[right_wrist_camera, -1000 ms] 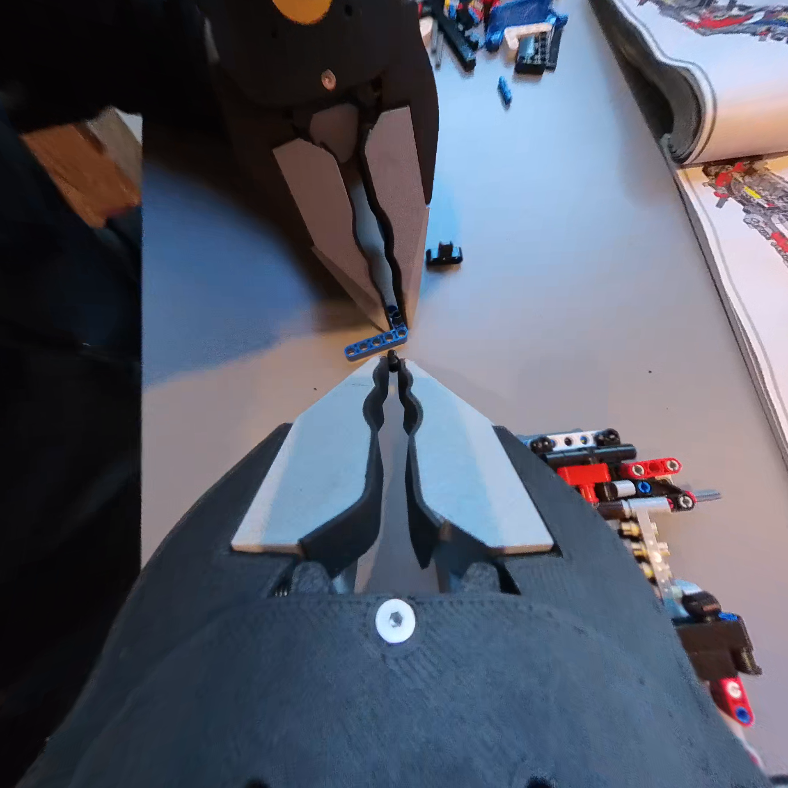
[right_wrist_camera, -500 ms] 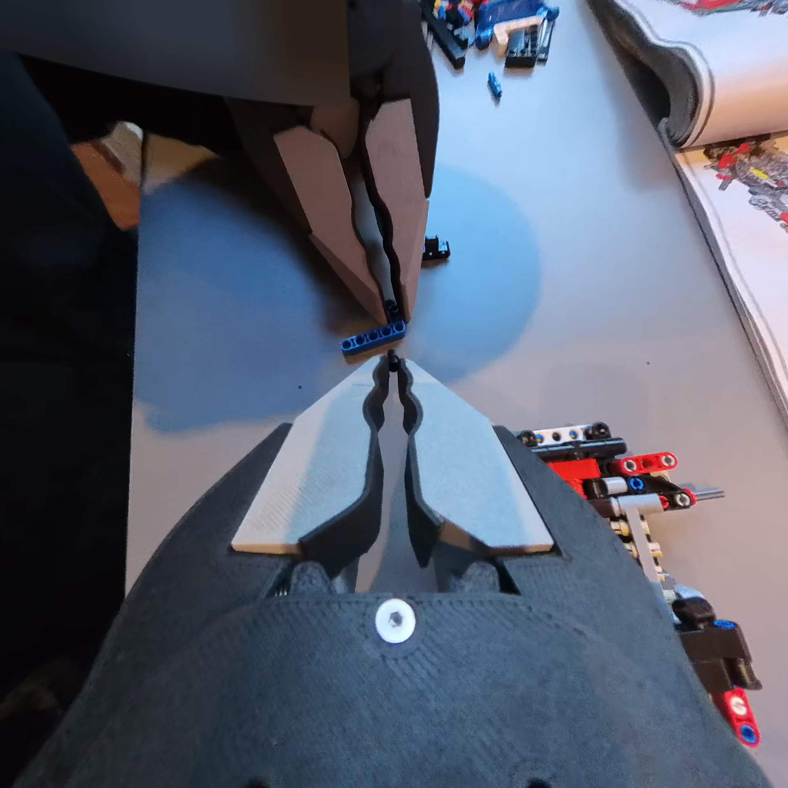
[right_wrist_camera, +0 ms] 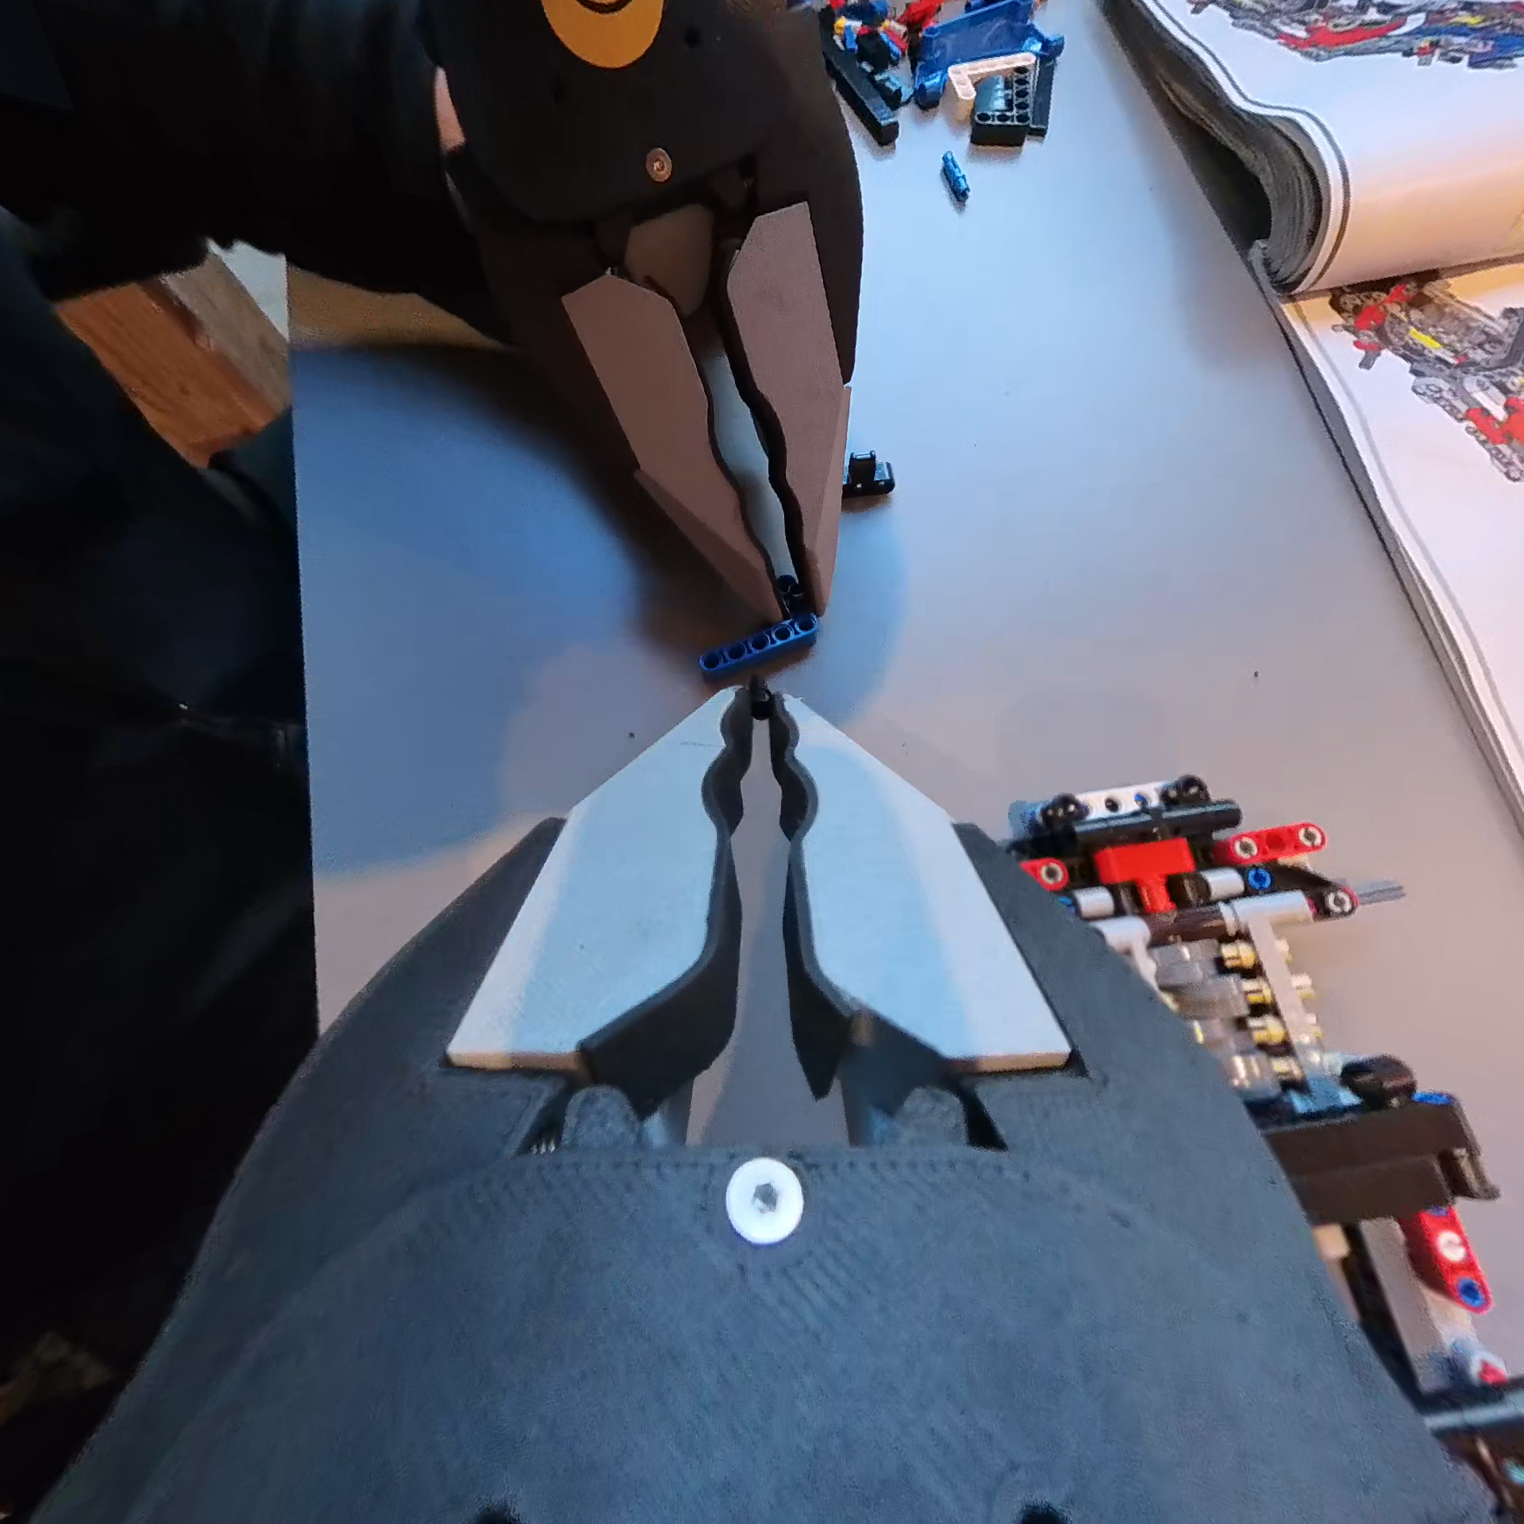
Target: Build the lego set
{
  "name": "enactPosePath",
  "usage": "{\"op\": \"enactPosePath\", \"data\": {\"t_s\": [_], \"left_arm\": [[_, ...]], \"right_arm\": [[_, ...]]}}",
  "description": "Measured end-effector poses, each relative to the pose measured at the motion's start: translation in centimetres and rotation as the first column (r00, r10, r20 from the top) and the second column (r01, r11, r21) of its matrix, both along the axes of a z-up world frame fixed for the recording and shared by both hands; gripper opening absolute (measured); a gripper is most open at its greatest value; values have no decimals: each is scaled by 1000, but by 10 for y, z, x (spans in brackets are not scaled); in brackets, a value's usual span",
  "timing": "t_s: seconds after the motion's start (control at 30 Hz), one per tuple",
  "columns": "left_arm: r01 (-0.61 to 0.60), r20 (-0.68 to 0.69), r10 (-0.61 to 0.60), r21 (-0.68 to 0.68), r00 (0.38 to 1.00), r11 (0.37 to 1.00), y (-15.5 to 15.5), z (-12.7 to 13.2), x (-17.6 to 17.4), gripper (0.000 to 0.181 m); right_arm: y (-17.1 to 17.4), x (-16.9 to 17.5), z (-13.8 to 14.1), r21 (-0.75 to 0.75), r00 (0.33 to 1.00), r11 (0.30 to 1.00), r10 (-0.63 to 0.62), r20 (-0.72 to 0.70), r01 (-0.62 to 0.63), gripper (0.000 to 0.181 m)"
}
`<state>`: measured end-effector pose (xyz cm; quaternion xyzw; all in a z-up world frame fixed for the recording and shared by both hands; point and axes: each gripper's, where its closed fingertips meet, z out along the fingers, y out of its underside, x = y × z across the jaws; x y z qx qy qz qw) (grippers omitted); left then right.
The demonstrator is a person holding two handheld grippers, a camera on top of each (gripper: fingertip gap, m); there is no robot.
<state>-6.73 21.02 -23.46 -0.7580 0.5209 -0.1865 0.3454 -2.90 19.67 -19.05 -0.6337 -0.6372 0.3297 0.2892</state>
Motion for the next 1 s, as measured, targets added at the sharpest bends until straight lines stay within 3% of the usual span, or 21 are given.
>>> {"op": "enactPosePath", "data": {"t_s": [0.2,0.43,0.63,0.77,1.0], "left_arm": [[33,21,-32,-49,999,998,2,0,4,5],[53,0,-53,1,999,999,2,0,4,5],[52,4,-52,-6,999,999,3,0,4,5],[53,13,-53,-24,999,998,3,-1,4,5],[61,25,-60,-47,998,997,7,-1,8,5]], "right_arm": [[7,12,2,-38,999,999,-17,-34,15,1],[5,5,-3,6,1000,1000,20,15,-20,1],[10,8,8,-79,990,996,-38,-135,27,1],[-1,23,27,-147,954,987,17,-300,-64,1],[0,45,22,-133,944,987,40,-327,-88,1]]}}
